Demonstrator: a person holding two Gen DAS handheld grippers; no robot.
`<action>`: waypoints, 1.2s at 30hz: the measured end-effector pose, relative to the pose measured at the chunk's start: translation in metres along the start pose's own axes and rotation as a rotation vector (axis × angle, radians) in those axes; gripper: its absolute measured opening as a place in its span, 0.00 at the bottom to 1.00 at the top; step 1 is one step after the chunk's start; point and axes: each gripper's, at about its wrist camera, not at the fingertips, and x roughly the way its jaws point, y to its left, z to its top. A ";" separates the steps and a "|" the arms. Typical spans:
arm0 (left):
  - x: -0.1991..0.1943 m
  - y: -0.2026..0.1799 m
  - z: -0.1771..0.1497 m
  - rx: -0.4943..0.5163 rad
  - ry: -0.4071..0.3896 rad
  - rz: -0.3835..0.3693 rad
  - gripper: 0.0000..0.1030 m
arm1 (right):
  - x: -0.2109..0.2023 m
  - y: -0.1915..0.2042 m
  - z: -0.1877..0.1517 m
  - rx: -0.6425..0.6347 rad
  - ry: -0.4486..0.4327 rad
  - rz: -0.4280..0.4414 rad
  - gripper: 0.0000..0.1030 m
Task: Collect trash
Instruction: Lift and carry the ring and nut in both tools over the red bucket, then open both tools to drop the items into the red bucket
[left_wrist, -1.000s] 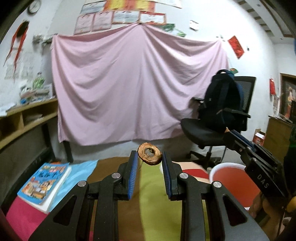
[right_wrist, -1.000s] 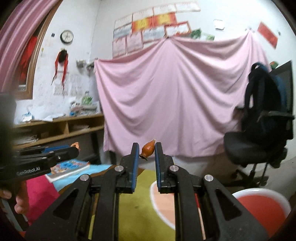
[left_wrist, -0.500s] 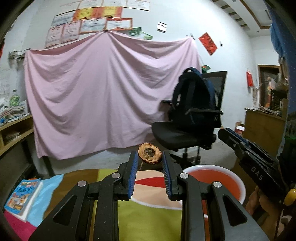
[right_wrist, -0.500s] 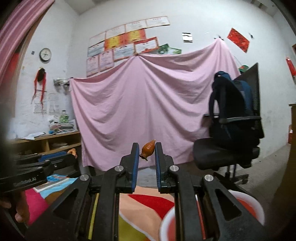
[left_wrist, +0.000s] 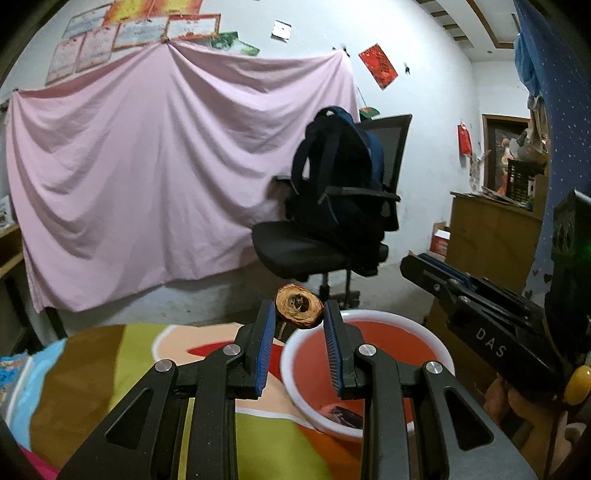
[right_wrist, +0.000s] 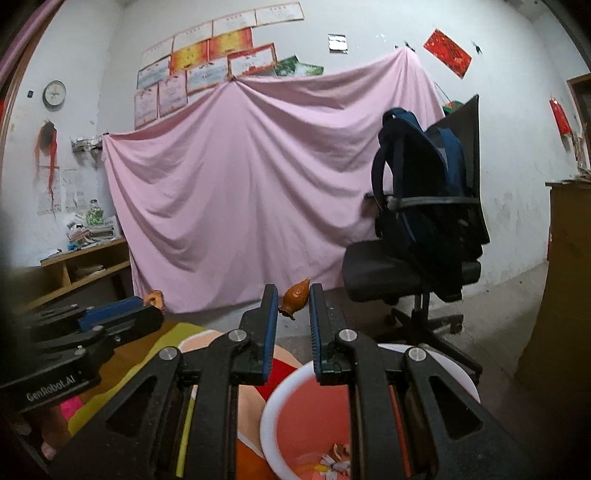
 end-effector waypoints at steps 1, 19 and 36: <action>0.005 -0.002 -0.001 -0.005 0.010 -0.010 0.22 | 0.001 -0.003 -0.001 0.003 0.014 -0.005 0.45; 0.045 -0.008 -0.016 -0.027 0.134 -0.122 0.22 | 0.021 -0.036 -0.013 0.069 0.134 -0.051 0.46; 0.045 0.001 -0.019 -0.054 0.138 -0.100 0.23 | 0.021 -0.037 -0.013 0.078 0.143 -0.055 0.46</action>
